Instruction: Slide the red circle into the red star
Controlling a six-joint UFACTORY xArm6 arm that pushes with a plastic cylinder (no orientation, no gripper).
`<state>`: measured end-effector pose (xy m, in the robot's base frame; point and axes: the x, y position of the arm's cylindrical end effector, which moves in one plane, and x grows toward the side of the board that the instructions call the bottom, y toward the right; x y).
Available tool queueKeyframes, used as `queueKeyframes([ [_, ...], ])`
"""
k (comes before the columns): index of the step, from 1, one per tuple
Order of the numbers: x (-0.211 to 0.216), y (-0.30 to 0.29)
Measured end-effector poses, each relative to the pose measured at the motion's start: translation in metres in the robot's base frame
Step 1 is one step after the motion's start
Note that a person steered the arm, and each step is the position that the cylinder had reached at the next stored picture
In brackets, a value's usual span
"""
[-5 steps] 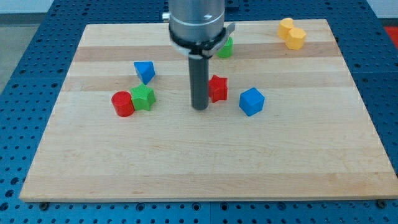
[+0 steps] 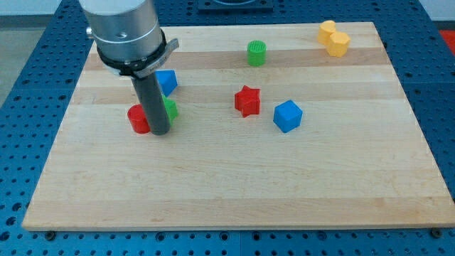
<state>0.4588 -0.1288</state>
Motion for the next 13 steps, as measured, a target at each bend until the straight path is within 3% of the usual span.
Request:
queueKeyframes([
  [3,-0.064,-0.001],
  [5,-0.061,-0.064],
  [7,-0.004,-0.088],
  [9,-0.004,-0.055],
  [11,-0.035,-0.040],
  [13,-0.035,0.016],
])
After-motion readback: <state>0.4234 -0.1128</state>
